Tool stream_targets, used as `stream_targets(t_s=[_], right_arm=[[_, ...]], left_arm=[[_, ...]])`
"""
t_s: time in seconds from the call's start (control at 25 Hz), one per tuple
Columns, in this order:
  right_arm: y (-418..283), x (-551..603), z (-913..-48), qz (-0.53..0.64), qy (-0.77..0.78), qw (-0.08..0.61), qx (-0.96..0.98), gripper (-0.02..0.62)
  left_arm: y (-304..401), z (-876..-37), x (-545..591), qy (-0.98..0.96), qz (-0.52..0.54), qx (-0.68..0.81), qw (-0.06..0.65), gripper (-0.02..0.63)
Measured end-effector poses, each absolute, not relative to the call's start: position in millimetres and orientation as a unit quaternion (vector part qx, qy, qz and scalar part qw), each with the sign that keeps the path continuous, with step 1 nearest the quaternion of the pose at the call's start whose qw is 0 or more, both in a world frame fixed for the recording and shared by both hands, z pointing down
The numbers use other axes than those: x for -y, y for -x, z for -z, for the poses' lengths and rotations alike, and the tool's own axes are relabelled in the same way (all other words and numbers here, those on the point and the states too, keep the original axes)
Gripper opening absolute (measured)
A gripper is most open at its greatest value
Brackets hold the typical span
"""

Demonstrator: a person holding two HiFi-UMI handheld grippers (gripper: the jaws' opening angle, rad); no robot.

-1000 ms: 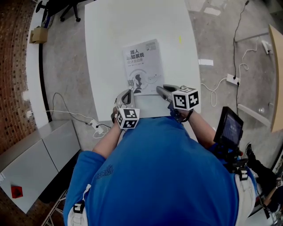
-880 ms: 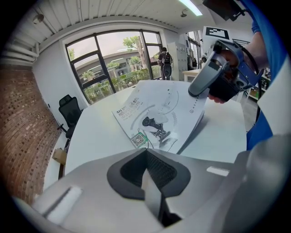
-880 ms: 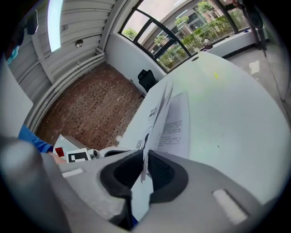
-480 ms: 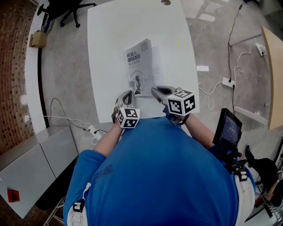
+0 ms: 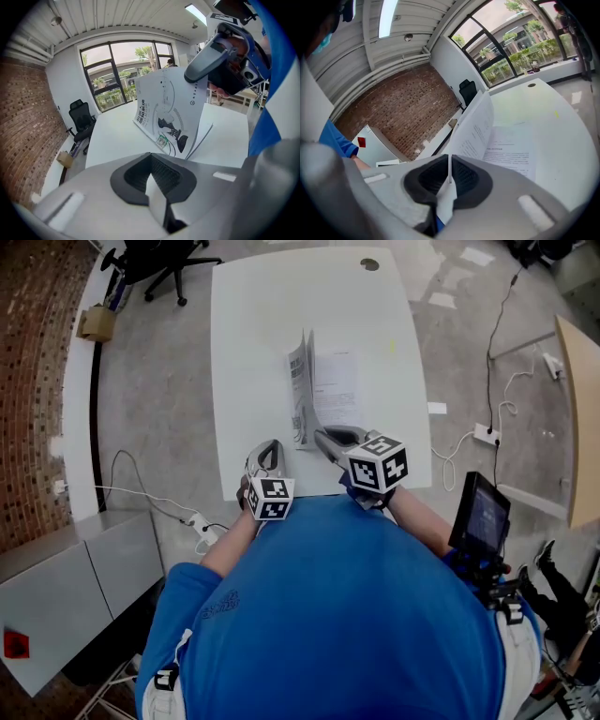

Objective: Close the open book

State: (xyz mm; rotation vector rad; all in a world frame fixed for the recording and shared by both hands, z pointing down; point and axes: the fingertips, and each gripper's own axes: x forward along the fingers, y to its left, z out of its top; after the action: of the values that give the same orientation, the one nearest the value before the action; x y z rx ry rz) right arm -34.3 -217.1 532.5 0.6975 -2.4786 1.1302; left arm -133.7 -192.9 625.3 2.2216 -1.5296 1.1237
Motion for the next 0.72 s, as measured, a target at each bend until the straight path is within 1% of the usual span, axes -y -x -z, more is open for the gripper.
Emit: stream_targets(t_s=[0.2,0.52,0.72], right_arm=[[62,211,-522,-0.384,-0.229,0.164,0.880,0.021],[75,213,-513,-0.374,-0.207,0.169,0.888,0.021],[117,204,-523,-0.369,-0.193,0.181,0.891,0.021]], left_arm=[[162,-612,178,-0.741,-0.370,0.548,0.116,0.006],[176,-595,162,-0.716,-0.360,0.586,0.122,0.006],[216,-592,142,-0.699,-0.349,0.611,0.128,0.006]])
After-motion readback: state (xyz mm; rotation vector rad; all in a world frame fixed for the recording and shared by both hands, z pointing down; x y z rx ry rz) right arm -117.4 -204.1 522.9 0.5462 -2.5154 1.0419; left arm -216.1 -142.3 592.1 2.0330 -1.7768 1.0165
